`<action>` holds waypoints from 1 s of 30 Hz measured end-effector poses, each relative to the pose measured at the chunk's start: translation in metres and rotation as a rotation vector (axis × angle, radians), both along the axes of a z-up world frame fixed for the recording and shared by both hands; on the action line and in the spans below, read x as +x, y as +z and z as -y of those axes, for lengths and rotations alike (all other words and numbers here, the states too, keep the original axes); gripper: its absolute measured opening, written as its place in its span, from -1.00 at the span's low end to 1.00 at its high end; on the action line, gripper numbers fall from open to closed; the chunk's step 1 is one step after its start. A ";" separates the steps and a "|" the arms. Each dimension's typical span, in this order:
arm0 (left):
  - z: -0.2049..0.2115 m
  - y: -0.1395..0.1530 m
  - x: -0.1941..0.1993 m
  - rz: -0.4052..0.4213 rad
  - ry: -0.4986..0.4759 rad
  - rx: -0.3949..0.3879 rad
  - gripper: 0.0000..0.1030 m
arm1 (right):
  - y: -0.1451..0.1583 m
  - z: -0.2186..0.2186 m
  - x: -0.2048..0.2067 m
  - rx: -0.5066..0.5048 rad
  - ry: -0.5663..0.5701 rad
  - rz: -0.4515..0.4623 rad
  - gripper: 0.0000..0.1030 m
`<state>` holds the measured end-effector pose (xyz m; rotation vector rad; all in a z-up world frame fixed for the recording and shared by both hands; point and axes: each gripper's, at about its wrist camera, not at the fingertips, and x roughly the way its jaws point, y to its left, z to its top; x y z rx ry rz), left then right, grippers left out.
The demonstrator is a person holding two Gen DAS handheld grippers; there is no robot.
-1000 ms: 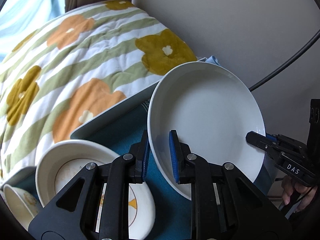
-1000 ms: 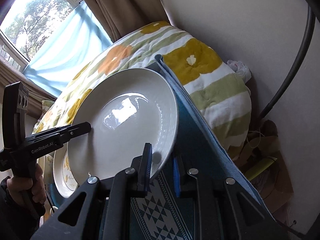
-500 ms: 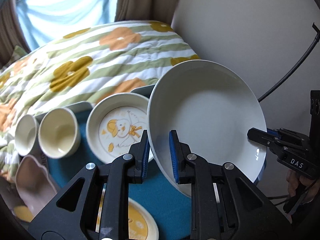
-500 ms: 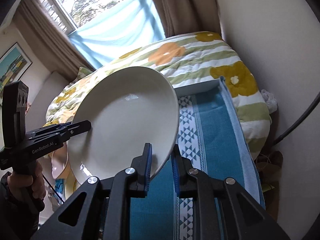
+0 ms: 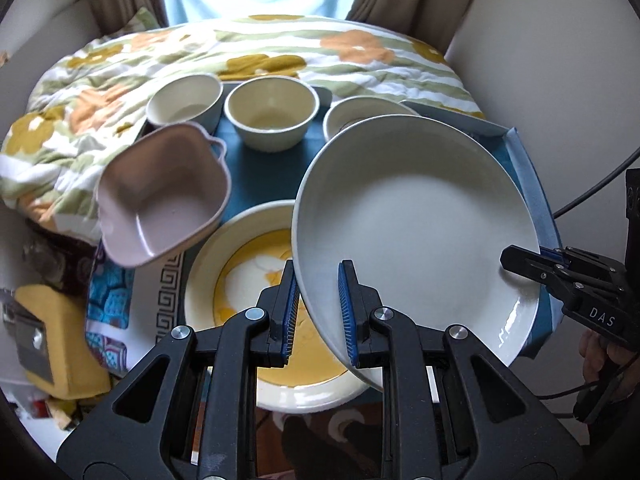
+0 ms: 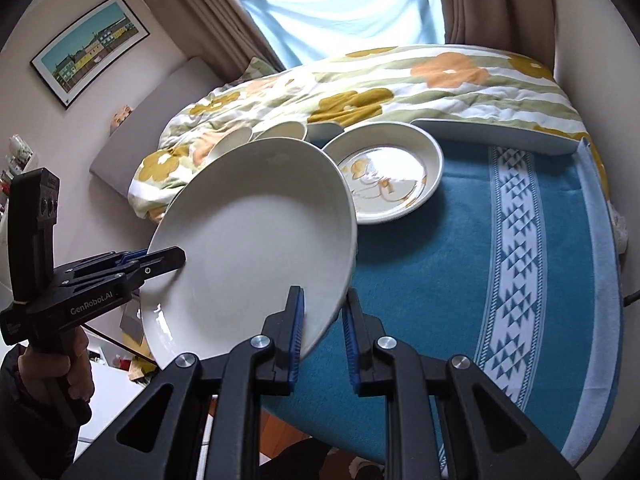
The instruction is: Organize plates and bowls
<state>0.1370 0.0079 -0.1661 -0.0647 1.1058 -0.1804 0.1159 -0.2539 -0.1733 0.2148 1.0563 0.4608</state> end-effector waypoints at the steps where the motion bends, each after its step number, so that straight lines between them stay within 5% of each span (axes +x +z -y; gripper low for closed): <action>1: -0.007 -0.007 -0.003 -0.012 0.010 -0.002 -0.68 | -0.005 -0.007 -0.002 -0.006 0.012 -0.007 -0.66; 19: -0.053 -0.082 -0.005 -0.112 0.007 -0.016 -0.68 | -0.056 -0.070 -0.002 -0.108 0.033 -0.097 -0.66; 30: -0.041 -0.094 0.004 -0.107 -0.054 0.082 -0.68 | -0.061 -0.083 0.002 -0.168 0.013 -0.102 -0.66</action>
